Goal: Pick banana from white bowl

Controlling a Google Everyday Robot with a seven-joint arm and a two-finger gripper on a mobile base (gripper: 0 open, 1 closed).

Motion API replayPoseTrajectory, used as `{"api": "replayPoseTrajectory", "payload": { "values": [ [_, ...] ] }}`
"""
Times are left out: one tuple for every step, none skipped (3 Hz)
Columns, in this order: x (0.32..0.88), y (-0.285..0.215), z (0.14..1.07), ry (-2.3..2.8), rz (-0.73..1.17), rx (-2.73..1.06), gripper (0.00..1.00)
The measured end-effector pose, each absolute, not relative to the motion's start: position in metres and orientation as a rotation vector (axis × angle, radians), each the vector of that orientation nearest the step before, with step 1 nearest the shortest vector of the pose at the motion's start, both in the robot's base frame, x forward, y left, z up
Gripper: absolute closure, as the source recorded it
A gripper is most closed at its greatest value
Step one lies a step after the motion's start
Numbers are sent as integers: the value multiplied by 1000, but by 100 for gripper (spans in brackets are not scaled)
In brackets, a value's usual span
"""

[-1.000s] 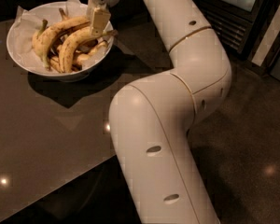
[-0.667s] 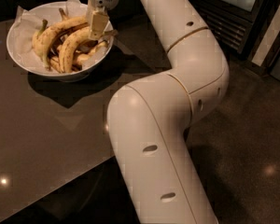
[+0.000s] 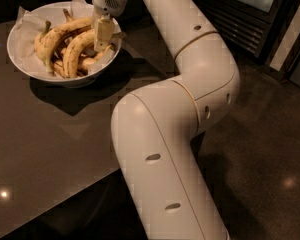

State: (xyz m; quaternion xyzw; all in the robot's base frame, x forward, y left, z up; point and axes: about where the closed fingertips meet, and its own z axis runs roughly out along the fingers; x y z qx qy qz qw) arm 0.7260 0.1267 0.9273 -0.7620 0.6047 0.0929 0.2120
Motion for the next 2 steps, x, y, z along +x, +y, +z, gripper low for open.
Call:
{"api": "replayPoseTrajectory", "payload": {
  "values": [
    [727, 122, 922, 1698, 265, -2115, 58],
    [728, 116, 922, 1712, 274, -2099, 82]
  ]
}}
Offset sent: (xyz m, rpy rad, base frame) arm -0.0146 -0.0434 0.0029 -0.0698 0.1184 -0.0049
